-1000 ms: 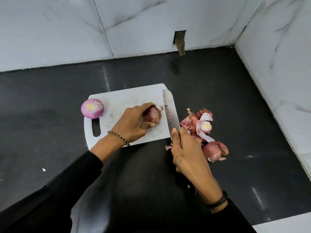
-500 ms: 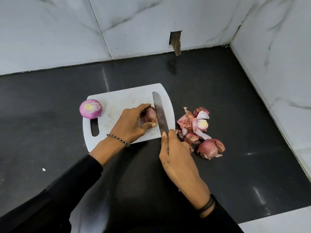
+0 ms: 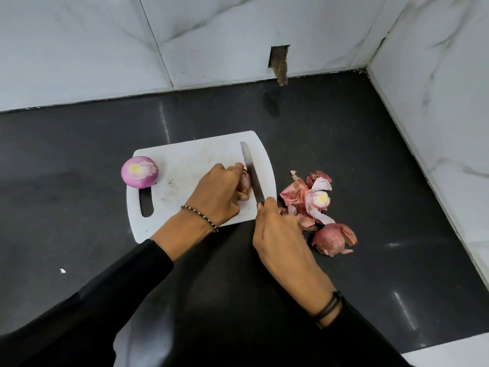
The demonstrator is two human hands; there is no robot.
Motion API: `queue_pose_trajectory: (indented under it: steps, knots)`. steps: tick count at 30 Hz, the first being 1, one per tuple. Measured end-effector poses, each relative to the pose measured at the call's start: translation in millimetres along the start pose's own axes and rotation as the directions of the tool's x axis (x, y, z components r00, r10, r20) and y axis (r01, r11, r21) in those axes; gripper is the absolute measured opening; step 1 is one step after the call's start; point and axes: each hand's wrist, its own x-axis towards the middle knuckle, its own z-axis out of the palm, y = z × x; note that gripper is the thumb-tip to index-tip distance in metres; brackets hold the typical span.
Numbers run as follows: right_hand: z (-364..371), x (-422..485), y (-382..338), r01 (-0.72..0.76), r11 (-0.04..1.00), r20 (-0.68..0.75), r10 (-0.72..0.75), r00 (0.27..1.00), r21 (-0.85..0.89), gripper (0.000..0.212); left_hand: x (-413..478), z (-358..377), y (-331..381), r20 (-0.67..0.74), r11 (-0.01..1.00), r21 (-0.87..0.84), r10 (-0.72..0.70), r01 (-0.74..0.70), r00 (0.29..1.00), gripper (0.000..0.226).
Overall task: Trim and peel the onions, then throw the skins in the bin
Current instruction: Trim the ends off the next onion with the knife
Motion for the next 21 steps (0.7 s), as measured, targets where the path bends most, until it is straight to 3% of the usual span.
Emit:
queue_pose_trajectory:
  steps: [4,10,14,21]
  knots:
    - [1.2,1.2,-0.1,0.048,0.997,-0.010,-0.048,0.999,-0.054,0.016,2.7,-5.3,4.7,0.024,1.000,0.026,-0.006,0.005,1.000,0.036]
    - [11.5,-11.1,-2.1,-0.047,0.978,-0.015,0.044,0.999,-0.202,0.017,3.4,-9.2,7.6,0.021,0.998,0.054,0.019,-0.020,1.000,0.029]
    - [4.8,7.3,-9.9,-0.047,0.995,-0.029,0.045,0.999,-0.085,0.020,2.8,-10.1,12.9,0.033,0.995,0.094,0.027,-0.030,0.999,0.025]
    - [19.3,-16.7,-10.2,-0.122,0.988,-0.029,0.120,0.992,-0.095,0.022,3.1,-7.2,18.0,0.027,0.983,0.185,-0.005,0.000,1.000,0.029]
